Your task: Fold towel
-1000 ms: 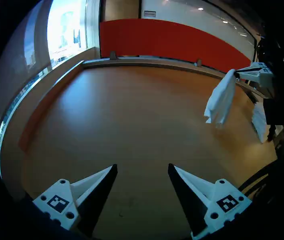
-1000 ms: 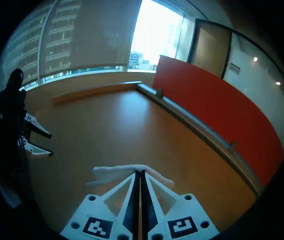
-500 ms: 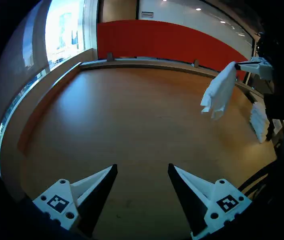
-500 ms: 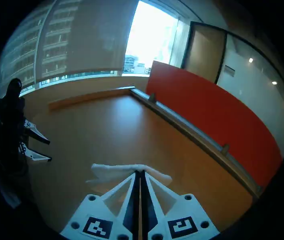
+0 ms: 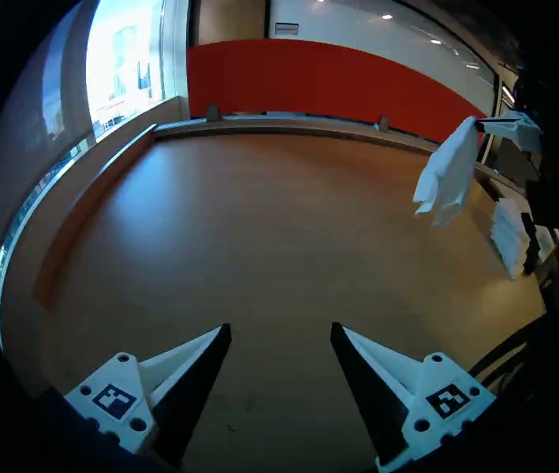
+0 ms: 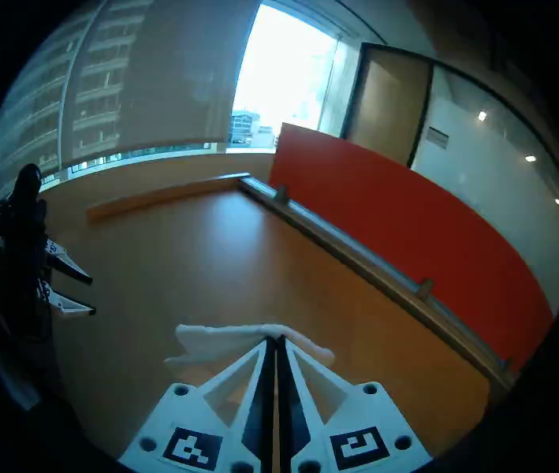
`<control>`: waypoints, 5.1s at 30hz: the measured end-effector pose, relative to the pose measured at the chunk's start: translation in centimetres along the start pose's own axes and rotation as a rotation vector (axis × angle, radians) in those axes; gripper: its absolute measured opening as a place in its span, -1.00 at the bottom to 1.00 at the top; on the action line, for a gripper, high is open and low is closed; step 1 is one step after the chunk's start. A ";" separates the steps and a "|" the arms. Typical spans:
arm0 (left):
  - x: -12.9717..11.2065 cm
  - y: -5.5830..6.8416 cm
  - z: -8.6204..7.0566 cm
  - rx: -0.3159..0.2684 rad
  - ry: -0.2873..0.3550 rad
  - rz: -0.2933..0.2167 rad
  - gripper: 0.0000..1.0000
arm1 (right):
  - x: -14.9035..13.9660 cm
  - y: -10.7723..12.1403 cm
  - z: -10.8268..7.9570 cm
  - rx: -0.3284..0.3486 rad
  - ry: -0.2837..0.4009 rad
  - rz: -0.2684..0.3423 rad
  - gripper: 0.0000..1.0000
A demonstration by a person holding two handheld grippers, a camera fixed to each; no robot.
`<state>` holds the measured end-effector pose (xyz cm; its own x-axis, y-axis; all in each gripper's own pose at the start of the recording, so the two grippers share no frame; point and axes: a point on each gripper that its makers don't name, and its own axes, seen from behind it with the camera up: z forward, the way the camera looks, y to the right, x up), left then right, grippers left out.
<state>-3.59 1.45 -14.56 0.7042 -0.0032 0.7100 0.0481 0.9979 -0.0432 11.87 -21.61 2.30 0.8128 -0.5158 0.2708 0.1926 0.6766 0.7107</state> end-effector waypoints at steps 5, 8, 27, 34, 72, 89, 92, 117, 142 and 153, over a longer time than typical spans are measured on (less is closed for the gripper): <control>0.1 0.2 0.2 0.002 -0.001 0.006 0.88 | -0.7 2.0 -1.5 -0.024 0.001 0.024 -0.96; 0.3 0.3 0.2 0.004 0.000 0.010 0.88 | -1.2 3.6 -2.4 -0.045 -0.002 0.031 -0.96; 1.3 1.4 1.1 0.016 -0.012 0.029 0.87 | -6.1 14.1 -8.6 -0.171 -0.046 0.083 -0.96; 1.7 1.8 1.4 0.023 -0.019 0.027 0.88 | -7.8 17.6 -10.3 -0.205 -0.055 0.113 -0.96; 3.0 5.1 2.1 0.018 -0.031 0.075 0.88 | -15.4 27.8 -18.4 -0.364 -0.117 0.198 -0.96; 3.0 5.7 1.5 0.007 -0.025 0.103 0.88 | -22.0 27.4 -23.7 -0.452 -0.183 0.277 -0.96; 3.0 5.9 1.5 0.004 -0.025 0.109 0.88 | -23.0 27.3 -24.4 -0.465 -0.191 0.297 -0.96; 2.8 7.0 1.1 0.002 -0.029 0.140 0.87 | -31.6 25.3 -26.9 -0.529 -0.270 0.412 -0.96; 3.0 6.7 1.2 0.011 -0.035 0.151 0.88 | -40.0 22.0 -26.4 -0.522 -0.401 0.515 -0.97; 3.0 6.5 1.3 0.012 -0.039 0.154 0.88 | -41.5 21.2 -26.0 -0.525 -0.434 0.552 -0.97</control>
<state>-2.13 7.99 -11.80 0.6746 0.1518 0.7224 -0.0666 0.9871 -0.1453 -3.53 27.81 -10.77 0.6043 -0.1252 0.7869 0.1486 0.9880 0.0431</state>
